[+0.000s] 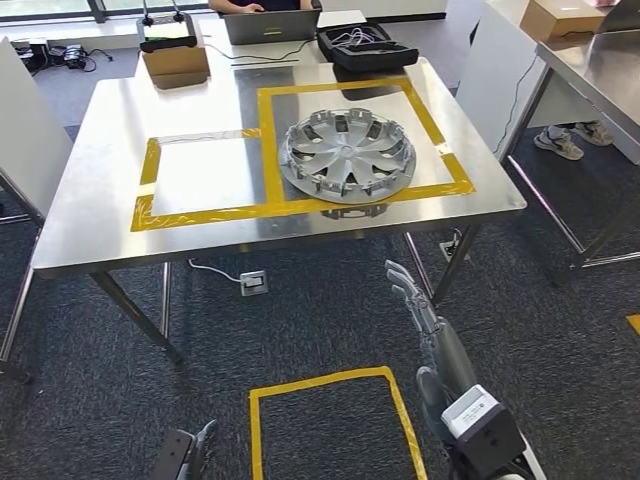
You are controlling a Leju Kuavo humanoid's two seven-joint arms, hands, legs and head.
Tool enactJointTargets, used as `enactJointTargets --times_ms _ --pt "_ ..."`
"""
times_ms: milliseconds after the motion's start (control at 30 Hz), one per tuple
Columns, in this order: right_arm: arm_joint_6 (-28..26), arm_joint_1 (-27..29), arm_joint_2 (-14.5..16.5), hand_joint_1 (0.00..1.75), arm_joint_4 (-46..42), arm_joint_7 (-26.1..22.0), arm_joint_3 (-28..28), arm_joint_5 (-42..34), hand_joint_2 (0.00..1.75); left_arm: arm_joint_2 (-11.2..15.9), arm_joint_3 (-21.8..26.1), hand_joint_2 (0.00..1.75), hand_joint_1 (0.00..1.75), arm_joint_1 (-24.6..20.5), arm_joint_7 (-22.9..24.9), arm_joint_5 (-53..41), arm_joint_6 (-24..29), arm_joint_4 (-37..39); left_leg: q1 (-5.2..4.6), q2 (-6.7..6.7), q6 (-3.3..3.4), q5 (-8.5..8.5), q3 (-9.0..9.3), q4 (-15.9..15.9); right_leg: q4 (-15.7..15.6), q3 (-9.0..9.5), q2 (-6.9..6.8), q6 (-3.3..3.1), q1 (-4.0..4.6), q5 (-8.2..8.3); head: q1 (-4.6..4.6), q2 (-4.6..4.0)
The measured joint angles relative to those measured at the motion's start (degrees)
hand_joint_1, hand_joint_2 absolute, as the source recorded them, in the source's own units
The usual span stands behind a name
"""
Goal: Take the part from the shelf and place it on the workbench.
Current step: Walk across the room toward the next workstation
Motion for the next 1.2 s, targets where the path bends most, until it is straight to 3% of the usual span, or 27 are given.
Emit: enactJointTargets --times_ms 67,100,200,233,267,300,400,433,533,600,633,700,733,767,800,833,900,933,1033,1100,1133,1200 --pt "-0.3 0.0 0.0 0.00 0.1 0.0 0.2 -0.1 0.00 0.0 0.0 0.00 0.00 0.0 0.0 -0.2 -0.1 0.1 0.06 -0.01 -0.70 -0.22 -0.31 0.4 -0.3 -0.37 -0.09 -0.68 -0.24 0.77 0.00 0.00" --pt "-0.4 0.0 0.0 0.00 0.2 0.1 0.3 -0.1 0.00 0.1 0.0 0.00 0.00 0.0 0.0 -0.3 -0.2 0.2 0.07 -0.05 -1.02 -1.34 -0.85 1.6 -0.5 -0.66 -0.17 -1.02 -0.43 1.21 -0.01 0.01" --pt "-0.9 -0.1 -0.1 0.00 0.6 1.1 0.5 -0.2 0.00 0.2 0.0 0.00 0.00 0.0 0.0 -0.5 -0.4 0.4 0.31 -0.11 -1.79 -7.88 -4.44 11.3 -0.5 -2.07 -0.35 -1.48 -0.60 2.30 -0.02 0.01" --pt "-1.0 -0.1 -0.1 0.00 0.9 1.6 0.5 -0.2 0.00 0.3 0.0 0.00 0.00 0.0 0.0 -0.6 -0.4 0.5 0.40 -0.10 -1.97 -9.31 -5.31 14.3 -0.4 -2.62 -0.37 -1.45 -0.60 2.61 -0.02 0.01" --pt "-1.0 -0.1 -0.1 0.00 1.3 2.1 0.5 -0.3 0.00 0.3 0.0 0.00 0.00 0.1 0.0 -0.6 -0.4 0.6 0.47 -0.09 -2.09 -9.72 -5.33 15.6 -0.2 -3.16 -0.39 -1.38 -0.62 2.90 -0.01 0.00" --pt "-0.8 -0.2 -0.1 0.00 1.8 2.4 0.5 -0.5 0.00 0.5 0.0 0.00 0.00 0.1 0.0 -0.6 -0.4 0.7 0.55 -0.08 -2.14 -8.97 -4.15 14.4 0.0 -3.64 -0.39 -1.26 -0.65 3.14 -0.02 0.00" --pt "0.2 -0.6 -0.1 0.00 3.9 2.5 0.5 -0.8 0.00 0.8 0.0 0.00 0.00 -0.3 0.0 -0.5 -0.1 0.7 0.63 -0.11 -1.82 -5.28 2.82 3.2 0.8 -4.75 -0.39 -0.64 -0.68 3.67 -0.02 0.01" --pt "0.5 -0.8 -0.2 0.00 4.6 2.4 0.5 -0.9 0.00 0.9 0.0 0.00 0.00 -0.5 0.0 -0.4 0.1 0.7 0.58 -0.17 -1.49 -4.76 4.11 0.8 1.0 -4.95 -0.40 -0.33 -0.62 3.84 -0.01 0.00" --pt "1.3 -1.5 -0.2 0.00 6.6 2.1 0.5 -1.2 0.00 1.1 0.4 0.00 0.00 -0.8 0.0 0.3 0.6 0.6 0.28 -0.31 -0.16 -4.05 4.02 -0.2 1.0 -5.20 -0.39 0.80 -0.63 4.61 0.00 -0.01" --pt "1.8 -1.8 -0.3 0.00 7.7 2.2 0.6 -1.4 0.00 1.2 0.9 0.00 0.00 -1.0 0.0 1.0 1.0 0.6 0.34 -0.20 0.70 -3.23 3.38 -0.4 2.1 -5.93 -0.31 1.47 -0.80 3.59 0.04 -0.01" --pt "2.2 -2.0 -0.3 0.00 8.3 2.3 0.7 -1.6 0.00 1.2 1.1 0.00 0.00 -1.1 0.0 1.5 1.1 0.5 0.45 -0.13 1.04 -2.78 2.89 -0.5 4.2 -6.87 -0.26 1.74 -0.86 1.85 0.09 -0.01" --pt "3.2 -2.8 -0.4 0.00 10.0 2.7 1.5 -1.7 0.00 1.2 1.9 0.00 0.00 -1.2 0.1 2.8 1.2 0.5 0.41 0.01 1.39 -2.01 1.81 -0.5 11.4 -9.56 -0.22 2.13 -0.91 -3.02 0.16 -0.01" --pt "3.6 -3.1 -0.6 0.00 11.0 2.9 2.1 -1.7 0.00 1.2 2.4 0.00 0.00 -1.1 0.2 3.3 1.2 0.5 0.36 0.07 1.42 -1.64 1.26 -0.4 14.7 -10.58 -0.22 2.23 -0.93 -4.77 0.16 0.00" --pt "3.8 -3.3 -0.7 0.00 11.9 3.0 2.7 -1.6 0.00 1.2 2.8 0.00 0.00 -1.1 0.3 3.8 1.2 0.6 0.32 0.10 1.42 -1.30 0.81 -0.3 16.5 -10.78 -0.22 2.24 -0.92 -5.50 0.16 0.00" --pt "3.9 -3.5 -0.8 0.00 12.8 3.1 3.3 -1.6 0.00 1.2 3.3 0.00 0.00 -1.0 0.4 4.1 1.1 0.6 0.30 0.09 1.37 -1.00 0.41 -0.3 15.9 -9.76 -0.22 2.15 -0.91 -5.09 0.16 0.00" --pt "4.0 -3.7 -0.8 0.00 13.5 3.1 3.8 -1.7 0.00 1.2 3.6 0.00 0.00 -0.9 0.5 4.2 1.1 0.6 0.28 0.05 1.28 -0.74 0.09 -0.2 13.0 -7.58 -0.21 1.96 -0.88 -3.78 0.16 0.00" --pt "4.0 -4.3 -0.9 0.00 14.5 3.1 4.7 -2.0 0.00 1.1 4.1 0.00 0.00 -0.7 0.5 4.4 1.1 0.6 0.19 -0.03 0.91 -0.27 -0.38 0.0 4.6 -2.23 -0.18 1.32 -0.69 -1.20 0.16 -0.01" --pt "3.9 -4.6 -1.0 0.00 14.9 3.0 5.2 -2.2 0.00 1.1 4.3 0.00 0.00 -0.6 0.5 4.5 1.0 0.6 0.15 -0.05 0.62 -0.04 -0.55 0.1 1.6 -0.59 -0.17 0.98 -0.54 -0.49 0.16 0.00" --pt "3.1 -5.3 -1.4 0.00 16.3 1.9 6.0 -3.1 0.00 1.1 4.8 0.00 0.00 -0.5 0.9 4.4 1.0 0.6 0.18 -0.03 -0.50 0.78 -0.83 -0.1 -0.1 -0.25 -0.15 -0.01 -0.16 0.22 0.15 0.00" --pt "2.6 -5.8 -1.6 0.00 17.3 1.2 6.3 -3.5 0.00 1.1 4.9 0.00 0.00 -0.4 1.3 4.2 1.0 0.6 0.27 -0.08 -1.13 0.12 -1.37 0.7 -0.4 -0.67 -0.27 -0.80 -0.39 1.06 0.12 0.00" --pt "2.4 -6.1 -1.6 0.00 17.7 1.0 6.5 -3.6 0.00 1.1 4.9 0.00 0.00 -0.4 1.3 4.1 1.0 0.6 0.30 -0.10 -1.41 -1.34 -2.14 2.5 -0.6 -0.99 -0.33 -1.16 -0.58 1.52 0.09 0.00" --pt "1.9 -6.4 -1.6 0.00 18.3 0.9 6.8 -3.5 0.00 1.1 5.1 0.00 0.00 -0.4 1.6 3.9 1.0 0.5 0.52 -0.11 -1.87 -5.93 -4.67 9.2 -0.6 -1.84 -0.45 -1.55 -0.68 2.16 0.05 0.00"
